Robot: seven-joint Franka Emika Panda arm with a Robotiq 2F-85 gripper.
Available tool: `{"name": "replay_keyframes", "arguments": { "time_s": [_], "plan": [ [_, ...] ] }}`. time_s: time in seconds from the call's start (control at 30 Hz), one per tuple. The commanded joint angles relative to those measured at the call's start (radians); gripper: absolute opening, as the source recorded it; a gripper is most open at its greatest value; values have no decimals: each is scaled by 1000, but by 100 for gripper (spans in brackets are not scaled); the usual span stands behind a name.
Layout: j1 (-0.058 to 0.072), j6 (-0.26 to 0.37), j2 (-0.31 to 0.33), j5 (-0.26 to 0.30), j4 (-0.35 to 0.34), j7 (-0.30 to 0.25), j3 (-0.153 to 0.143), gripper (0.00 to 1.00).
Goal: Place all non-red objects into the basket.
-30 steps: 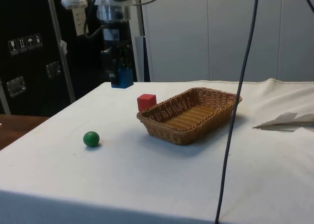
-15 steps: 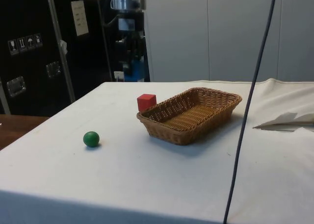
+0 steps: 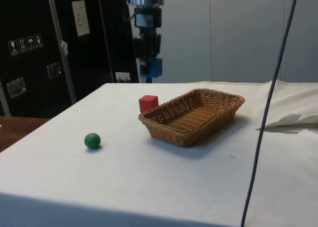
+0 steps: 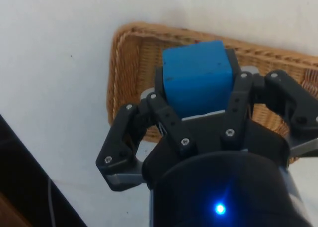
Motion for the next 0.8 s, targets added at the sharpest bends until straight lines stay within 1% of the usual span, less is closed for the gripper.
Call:
{"name": "replay_keyframes", "arguments": {
  "time_s": [0.0,0.17,0.2,0.23,0.27,0.47,0.5,0.53,0.57,0.77],
  "plan": [
    [-1,14,-18,-6,-22,-3,-3,5],
    [-1,22,-66,-17,-81,-15,-12,5],
    [-1,23,-74,-20,-89,-17,-13,5],
    [0,11,-67,-7,-81,-22,-12,5],
    [-2,24,-90,-26,-107,-18,-15,5],
    [-2,26,-136,-43,-162,-25,-24,5],
    [0,12,-130,-32,-153,-29,-24,5],
    [-3,26,-145,-46,-171,-26,-25,5],
    [-4,26,-162,-52,-191,-30,-29,5],
    [-5,28,-217,-73,-252,-42,-44,5]
  ]
}}
